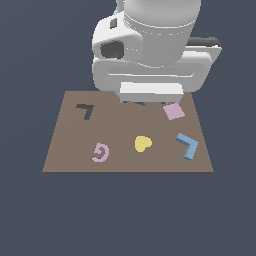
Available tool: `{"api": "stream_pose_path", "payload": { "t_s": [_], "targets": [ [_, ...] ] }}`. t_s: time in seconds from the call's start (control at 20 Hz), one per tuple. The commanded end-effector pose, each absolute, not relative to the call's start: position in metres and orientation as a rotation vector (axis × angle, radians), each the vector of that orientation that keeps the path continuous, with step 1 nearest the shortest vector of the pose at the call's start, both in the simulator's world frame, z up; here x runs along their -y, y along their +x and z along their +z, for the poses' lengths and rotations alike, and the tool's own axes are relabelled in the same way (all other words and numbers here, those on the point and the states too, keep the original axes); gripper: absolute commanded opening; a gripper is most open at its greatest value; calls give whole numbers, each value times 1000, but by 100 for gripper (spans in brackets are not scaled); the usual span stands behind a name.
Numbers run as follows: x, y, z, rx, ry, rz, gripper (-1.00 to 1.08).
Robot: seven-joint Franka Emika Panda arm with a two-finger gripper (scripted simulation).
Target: Insert a designated object into the corresponding slot on a board.
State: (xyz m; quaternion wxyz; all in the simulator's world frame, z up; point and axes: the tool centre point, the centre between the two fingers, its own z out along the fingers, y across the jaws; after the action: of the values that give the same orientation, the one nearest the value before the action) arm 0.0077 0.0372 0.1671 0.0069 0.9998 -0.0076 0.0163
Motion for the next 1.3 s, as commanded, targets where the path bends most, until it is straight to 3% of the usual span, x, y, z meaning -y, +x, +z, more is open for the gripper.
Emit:
{"api": "stream_pose_path", "payload": {
  "t_s": [0.0,1.25],
  "targets": [
    [-46,9,160,68,3127,48,100],
    [-159,66,61,759,3046,5,100]
  ]
}}
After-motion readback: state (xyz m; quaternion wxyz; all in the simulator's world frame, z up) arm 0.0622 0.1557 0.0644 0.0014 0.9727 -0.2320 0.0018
